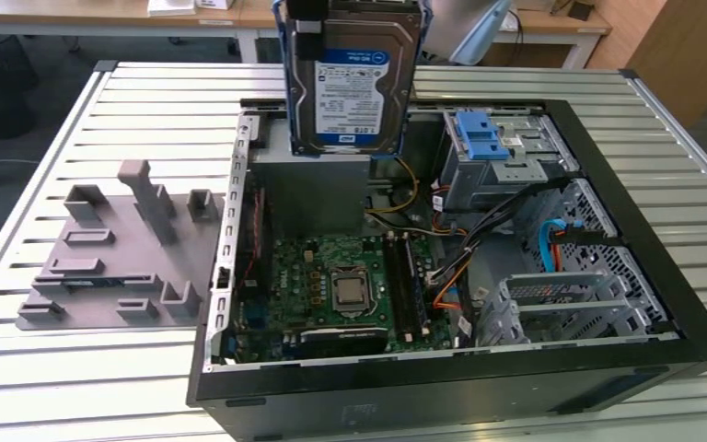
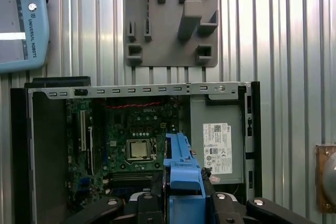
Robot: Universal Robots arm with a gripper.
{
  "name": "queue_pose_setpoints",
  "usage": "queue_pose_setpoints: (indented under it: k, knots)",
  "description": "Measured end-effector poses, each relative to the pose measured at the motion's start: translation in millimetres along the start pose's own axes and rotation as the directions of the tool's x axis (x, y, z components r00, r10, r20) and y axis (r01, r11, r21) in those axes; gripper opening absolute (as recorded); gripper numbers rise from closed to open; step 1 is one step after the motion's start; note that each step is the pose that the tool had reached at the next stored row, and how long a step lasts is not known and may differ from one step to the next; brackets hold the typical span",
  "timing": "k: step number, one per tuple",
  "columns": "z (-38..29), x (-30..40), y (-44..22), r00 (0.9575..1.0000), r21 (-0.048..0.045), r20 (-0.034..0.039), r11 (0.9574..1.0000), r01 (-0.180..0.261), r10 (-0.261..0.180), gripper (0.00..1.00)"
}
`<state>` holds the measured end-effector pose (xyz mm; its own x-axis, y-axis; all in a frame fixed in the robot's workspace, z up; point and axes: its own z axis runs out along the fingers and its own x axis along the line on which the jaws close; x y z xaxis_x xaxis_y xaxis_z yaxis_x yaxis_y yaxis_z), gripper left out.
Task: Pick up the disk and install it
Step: 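Pick up the disk, then insert the disk into the insertion slot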
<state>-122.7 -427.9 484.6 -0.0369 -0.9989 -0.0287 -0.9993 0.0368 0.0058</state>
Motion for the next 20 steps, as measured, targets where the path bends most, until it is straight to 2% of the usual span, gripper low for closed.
queue_pose_setpoints:
  k: [2,4,20]
  knots:
    - [0.0,-0.1,-6.1,1.0,0.0,-0.0001,1.0,0.0,0.0,0.36]
    - [0.3,-0.1,-9.2,1.0,0.0001,0.0001,1.0,0.0,0.0,0.36]
    - [0.3,-0.2,-10.8,1.0,0.0,-0.0002,1.0,0.0,0.0,0.36]
